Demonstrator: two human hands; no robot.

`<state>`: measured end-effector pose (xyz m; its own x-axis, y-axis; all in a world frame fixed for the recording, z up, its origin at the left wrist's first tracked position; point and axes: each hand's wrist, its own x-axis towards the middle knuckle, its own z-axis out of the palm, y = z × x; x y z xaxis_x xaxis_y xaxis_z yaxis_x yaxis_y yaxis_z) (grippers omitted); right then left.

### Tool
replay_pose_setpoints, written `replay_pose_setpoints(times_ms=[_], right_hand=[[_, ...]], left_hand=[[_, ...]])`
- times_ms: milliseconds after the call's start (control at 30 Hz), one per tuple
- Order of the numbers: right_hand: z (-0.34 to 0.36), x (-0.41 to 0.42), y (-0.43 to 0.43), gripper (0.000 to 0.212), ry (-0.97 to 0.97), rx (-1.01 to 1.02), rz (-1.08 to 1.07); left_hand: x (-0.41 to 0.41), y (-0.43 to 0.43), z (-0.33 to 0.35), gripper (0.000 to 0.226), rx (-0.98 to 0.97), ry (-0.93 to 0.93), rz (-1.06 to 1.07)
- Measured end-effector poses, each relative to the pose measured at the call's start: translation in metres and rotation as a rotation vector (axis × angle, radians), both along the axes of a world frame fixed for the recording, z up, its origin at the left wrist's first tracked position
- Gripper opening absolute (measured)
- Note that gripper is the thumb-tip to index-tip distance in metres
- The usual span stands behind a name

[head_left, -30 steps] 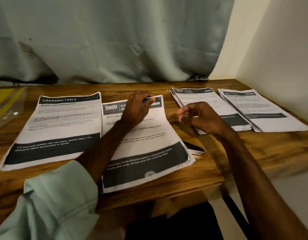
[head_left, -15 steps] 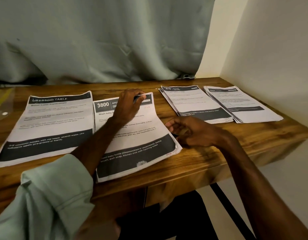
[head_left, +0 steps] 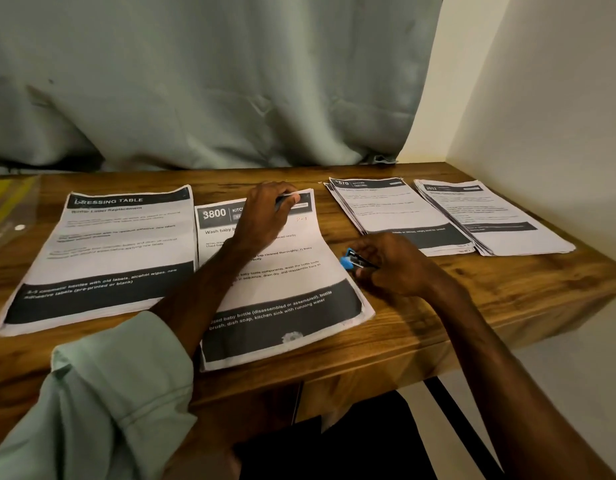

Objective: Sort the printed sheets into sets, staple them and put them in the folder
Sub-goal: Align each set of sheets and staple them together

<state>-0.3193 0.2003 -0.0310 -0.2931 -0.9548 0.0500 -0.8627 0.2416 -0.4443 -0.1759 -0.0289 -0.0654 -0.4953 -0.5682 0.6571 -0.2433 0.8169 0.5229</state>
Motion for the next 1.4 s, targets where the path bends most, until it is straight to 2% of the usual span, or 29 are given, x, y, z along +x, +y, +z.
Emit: replay_pose_setpoints(times_ms=[100, 200, 267, 400, 533, 633, 733, 800, 967, 1033, 1100, 1200, 1333, 1400], right_hand=[[0.008, -0.005, 0.000, 0.039, -0.018, -0.085, -0.104], [0.018, -0.008, -0.004, 0.036, -0.166, -0.241, -0.143], [0.025, -0.006, -0.011, 0.032, -0.407, -0.296, -0.136], [0.028, 0.001, -0.040, 0.022, -1.084, -0.333, -0.084], [0.025, -0.004, -0.071, 0.035, -1.496, -0.319, -0.084], [0.024, -0.016, -0.098, 0.050, -1.647, -0.272, -0.033], [0.021, -0.027, -0.120, 0.058, -1.622, -0.306, -0.016], [0.019, -0.028, -0.130, 0.059, -1.534, -0.328, -0.028], [0.011, -0.004, -0.137, 0.042, -1.068, -0.456, -0.200], [0.008, -0.002, -0.134, 0.040, -0.958, -0.472, -0.218], [0.007, -0.006, -0.131, 0.036, -0.920, -0.496, -0.182], [0.006, -0.019, -0.125, 0.025, -0.763, -0.474, -0.111], [0.004, -0.023, -0.121, 0.023, -0.680, -0.391, 0.004], [0.003, -0.022, -0.123, 0.029, -0.596, -0.372, 0.048]], left_hand=[[0.000, 0.001, 0.000, 0.028, 0.007, 0.021, 0.006], [0.000, 0.001, -0.001, 0.027, 0.011, 0.035, 0.017], [-0.002, 0.000, -0.003, 0.027, 0.029, 0.033, 0.020], [-0.004, -0.005, -0.004, 0.030, 0.053, 0.017, 0.011], [-0.006, -0.007, -0.006, 0.030, 0.078, 0.014, 0.002], [-0.007, -0.009, -0.008, 0.028, 0.102, 0.020, 0.019], [-0.008, -0.009, -0.008, 0.028, 0.129, 0.026, 0.029], [-0.008, -0.009, -0.008, 0.031, 0.148, 0.019, 0.024], [-0.007, -0.008, -0.007, 0.027, 0.164, 0.021, 0.025], [-0.007, -0.008, -0.007, 0.024, 0.165, 0.036, 0.024], [-0.007, -0.010, -0.008, 0.026, 0.166, 0.044, 0.025], [-0.008, -0.012, -0.010, 0.026, 0.165, 0.030, 0.042], [-0.009, -0.010, -0.010, 0.032, 0.165, 0.023, 0.048], [-0.009, -0.009, -0.009, 0.033, 0.150, 0.012, 0.054]])
